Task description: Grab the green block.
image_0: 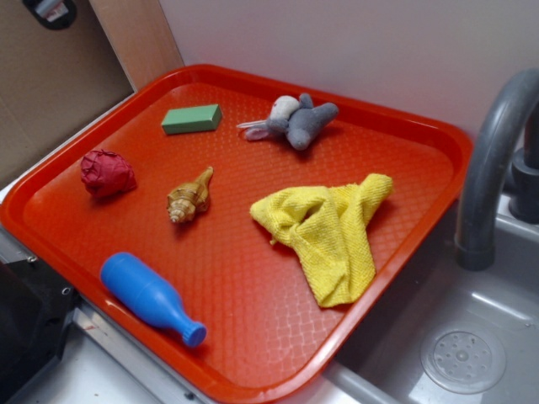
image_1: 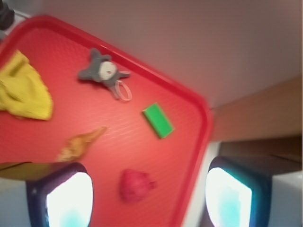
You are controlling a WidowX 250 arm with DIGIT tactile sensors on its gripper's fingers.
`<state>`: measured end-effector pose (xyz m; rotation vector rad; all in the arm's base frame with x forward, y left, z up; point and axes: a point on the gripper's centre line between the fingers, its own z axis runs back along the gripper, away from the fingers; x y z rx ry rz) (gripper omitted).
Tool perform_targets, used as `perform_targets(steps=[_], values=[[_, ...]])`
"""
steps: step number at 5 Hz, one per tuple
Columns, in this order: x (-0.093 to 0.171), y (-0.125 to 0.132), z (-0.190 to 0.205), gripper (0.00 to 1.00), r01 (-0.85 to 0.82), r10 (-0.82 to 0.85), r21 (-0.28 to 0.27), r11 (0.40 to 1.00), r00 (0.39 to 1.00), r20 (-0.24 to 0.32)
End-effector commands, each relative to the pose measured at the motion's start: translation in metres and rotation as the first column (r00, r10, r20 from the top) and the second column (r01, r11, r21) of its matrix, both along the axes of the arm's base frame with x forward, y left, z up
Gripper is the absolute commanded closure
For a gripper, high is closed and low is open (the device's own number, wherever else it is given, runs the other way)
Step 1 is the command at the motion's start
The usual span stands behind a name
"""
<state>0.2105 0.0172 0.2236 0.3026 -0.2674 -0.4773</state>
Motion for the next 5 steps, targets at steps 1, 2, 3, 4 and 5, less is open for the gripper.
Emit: perform_targets(steps=[1, 2, 3, 4, 5], values=[[0.043, 0.048, -0.034, 0.0, 0.312, -0.269, 0.174, 0.934, 0.935, -0.232], [0.059, 0.049, -0.066, 0.0, 0.338, -0.301, 0.145, 0.93, 0.926, -0.228], [0.08, 0.039, -0.105, 0.0, 0.375, -0.347, 0.095, 0.922, 0.91, -0.228], [0.099, 0.027, -0.143, 0.0, 0.382, -0.372, -0.003, 0.924, 0.899, -0.229], [0.109, 0.022, -0.167, 0.0, 0.374, -0.362, -0.009, 0.927, 0.891, -0.275]])
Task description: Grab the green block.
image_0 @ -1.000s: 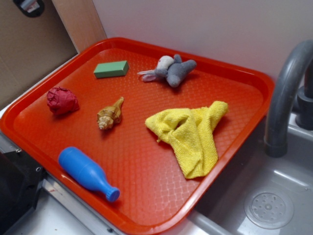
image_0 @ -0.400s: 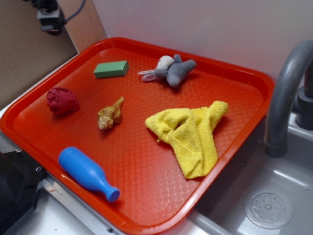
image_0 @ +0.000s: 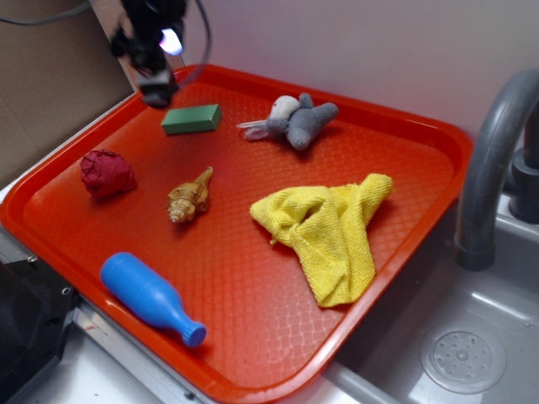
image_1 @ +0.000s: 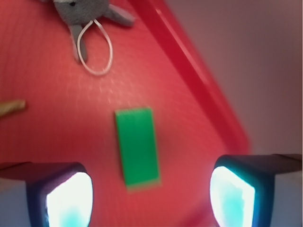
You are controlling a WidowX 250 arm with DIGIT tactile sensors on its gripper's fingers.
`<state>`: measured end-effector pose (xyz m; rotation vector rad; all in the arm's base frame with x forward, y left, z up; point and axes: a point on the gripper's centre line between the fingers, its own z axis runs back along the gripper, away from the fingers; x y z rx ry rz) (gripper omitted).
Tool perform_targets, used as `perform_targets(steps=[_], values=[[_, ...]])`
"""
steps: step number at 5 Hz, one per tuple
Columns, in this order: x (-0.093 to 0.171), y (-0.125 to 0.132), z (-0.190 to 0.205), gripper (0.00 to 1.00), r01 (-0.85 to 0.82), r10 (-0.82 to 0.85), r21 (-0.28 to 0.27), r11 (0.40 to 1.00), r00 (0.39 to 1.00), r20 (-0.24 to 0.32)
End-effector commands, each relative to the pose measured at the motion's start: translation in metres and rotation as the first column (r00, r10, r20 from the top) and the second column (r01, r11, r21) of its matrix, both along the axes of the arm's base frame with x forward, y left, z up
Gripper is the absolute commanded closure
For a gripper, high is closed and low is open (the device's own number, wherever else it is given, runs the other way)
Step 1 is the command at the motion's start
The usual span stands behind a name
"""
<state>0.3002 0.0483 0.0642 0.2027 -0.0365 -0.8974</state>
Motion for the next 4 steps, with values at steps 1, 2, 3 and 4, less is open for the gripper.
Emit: perform_targets(steps=[1, 2, 3, 4], values=[[0.023, -0.006, -0.021, 0.0, 0.007, -0.007, 0.063, 0.998, 1.0, 0.002], [0.016, 0.004, -0.024, 0.0, 0.018, -0.015, 0.051, 0.999, 0.999, -0.045], [0.005, -0.001, -0.034, 1.0, 0.103, -0.117, -0.1, 0.99, 0.983, -0.142], [0.0, -0.004, -0.035, 1.0, 0.069, -0.077, -0.091, 0.993, 0.993, -0.089]])
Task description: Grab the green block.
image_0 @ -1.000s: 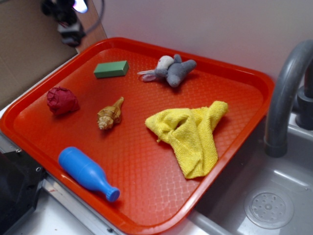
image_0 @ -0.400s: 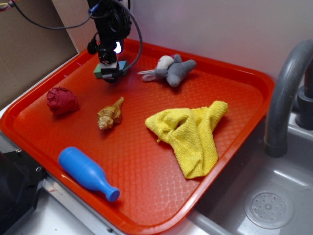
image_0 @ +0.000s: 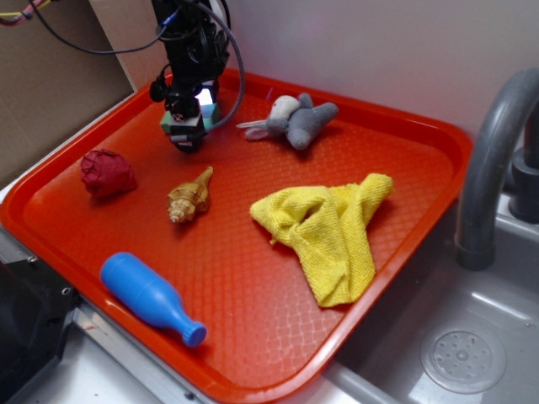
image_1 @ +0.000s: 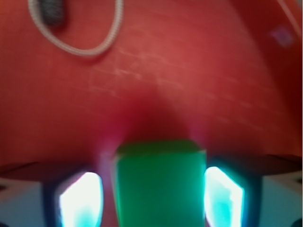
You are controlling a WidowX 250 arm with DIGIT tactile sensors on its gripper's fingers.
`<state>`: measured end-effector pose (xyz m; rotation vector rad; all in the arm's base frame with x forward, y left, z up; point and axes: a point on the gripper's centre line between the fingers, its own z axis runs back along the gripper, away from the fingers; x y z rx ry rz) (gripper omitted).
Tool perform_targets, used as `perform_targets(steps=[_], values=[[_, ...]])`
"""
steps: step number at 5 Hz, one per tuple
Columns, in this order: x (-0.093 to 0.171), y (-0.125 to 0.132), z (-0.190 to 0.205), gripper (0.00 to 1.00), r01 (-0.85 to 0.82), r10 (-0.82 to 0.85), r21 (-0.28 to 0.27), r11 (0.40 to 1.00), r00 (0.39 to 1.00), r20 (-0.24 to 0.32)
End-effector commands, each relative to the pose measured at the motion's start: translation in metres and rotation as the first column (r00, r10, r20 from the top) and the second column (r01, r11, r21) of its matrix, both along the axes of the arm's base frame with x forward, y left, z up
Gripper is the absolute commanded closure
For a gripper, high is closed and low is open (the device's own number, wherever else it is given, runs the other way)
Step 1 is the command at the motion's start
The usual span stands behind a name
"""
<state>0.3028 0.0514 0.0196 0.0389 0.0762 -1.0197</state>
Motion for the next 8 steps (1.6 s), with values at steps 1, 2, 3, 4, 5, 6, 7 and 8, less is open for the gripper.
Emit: perform_targets(steps=[1, 2, 3, 4, 5, 6, 7, 8], values=[[-0.005, -0.009, 0.009, 1.0, -0.085, 0.077, 0.062, 0.995, 0.99, 0.115], [-0.011, -0.019, 0.038, 1.0, -0.209, 0.178, 0.133, 0.969, 0.96, 0.214], [-0.018, -0.059, 0.085, 1.0, -0.369, 0.328, 0.091, 0.925, 0.896, 0.299], [-0.029, -0.093, 0.124, 1.0, -0.425, 0.39, 0.051, 0.904, 0.865, 0.316], [-0.051, -0.1, 0.157, 1.0, -0.575, 0.54, 0.007, 0.818, 0.774, 0.331], [-0.059, -0.087, 0.18, 1.0, -0.684, 0.657, -0.036, 0.729, 0.683, 0.318], [-0.067, -0.082, 0.191, 1.0, -0.8, 0.764, -0.026, 0.6, 0.563, 0.315], [-0.068, -0.08, 0.184, 1.0, -0.824, 0.794, -0.04, 0.565, 0.53, 0.298]])
